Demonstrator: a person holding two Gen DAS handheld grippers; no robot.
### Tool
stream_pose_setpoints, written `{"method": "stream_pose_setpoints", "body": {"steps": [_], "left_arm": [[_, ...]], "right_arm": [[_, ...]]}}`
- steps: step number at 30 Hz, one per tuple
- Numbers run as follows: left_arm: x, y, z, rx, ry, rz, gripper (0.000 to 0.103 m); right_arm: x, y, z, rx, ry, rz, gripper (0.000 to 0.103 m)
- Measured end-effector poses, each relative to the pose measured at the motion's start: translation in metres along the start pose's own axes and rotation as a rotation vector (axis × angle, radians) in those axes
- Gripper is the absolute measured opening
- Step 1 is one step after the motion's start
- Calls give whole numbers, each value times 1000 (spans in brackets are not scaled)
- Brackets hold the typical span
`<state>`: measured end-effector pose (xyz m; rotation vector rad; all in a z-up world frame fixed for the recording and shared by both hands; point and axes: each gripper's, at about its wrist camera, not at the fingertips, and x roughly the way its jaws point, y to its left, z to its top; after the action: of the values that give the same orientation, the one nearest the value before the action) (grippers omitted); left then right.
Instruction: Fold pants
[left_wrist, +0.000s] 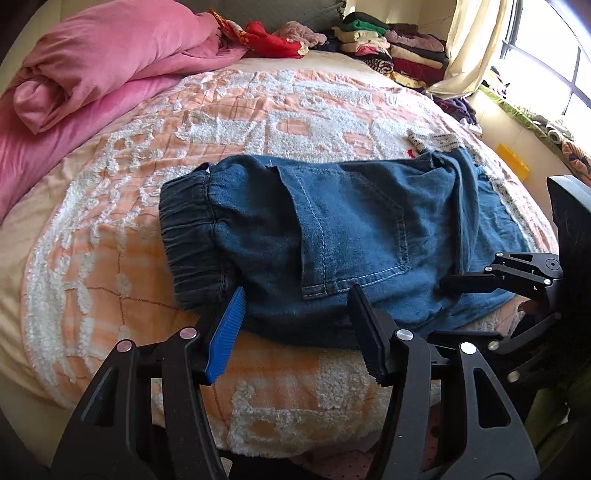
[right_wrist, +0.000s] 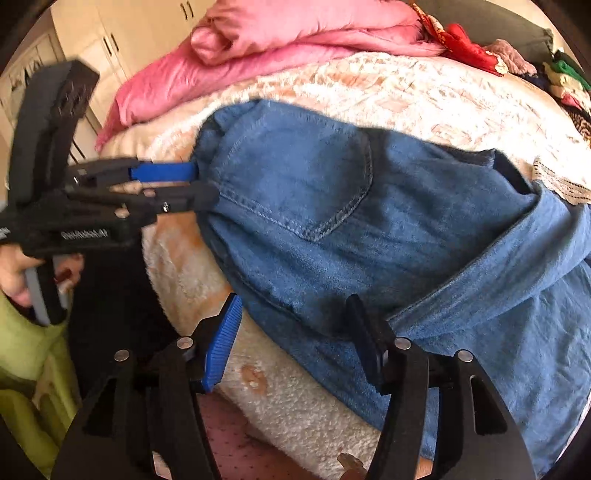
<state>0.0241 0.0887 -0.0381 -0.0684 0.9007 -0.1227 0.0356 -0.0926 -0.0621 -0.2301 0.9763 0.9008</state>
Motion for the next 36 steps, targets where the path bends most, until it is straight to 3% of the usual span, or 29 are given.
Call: {"method": "stream_pose_setpoints", "body": {"steps": [1, 2, 8, 10, 19, 29, 36], "left_arm": [[-4, 0, 0, -6, -8, -7, 49], [-8, 0, 1, -10, -15, -13, 50], [-35, -10, 9, -3, -80, -18, 56], [-40, -15, 12, 6, -94, -21, 60], [-48, -46, 21, 41, -123, -69, 74], [-20, -88, 25, 101, -62, -165, 78], [14, -124, 27, 151, 17, -248, 78]], "right_arm": [[-6, -1, -1, 7, -16, 5, 71], [-13, -3, -1, 16, -34, 6, 73], [-57, -15, -3, 69, -134, -48, 78], [-68, -22, -3, 91, -164, -73, 86], [-113, -60, -16, 204, -294, -174, 94], [-142, -100, -34, 302, -355, -228, 95], [-145, -130, -25, 345, -356, -283, 95]]}}
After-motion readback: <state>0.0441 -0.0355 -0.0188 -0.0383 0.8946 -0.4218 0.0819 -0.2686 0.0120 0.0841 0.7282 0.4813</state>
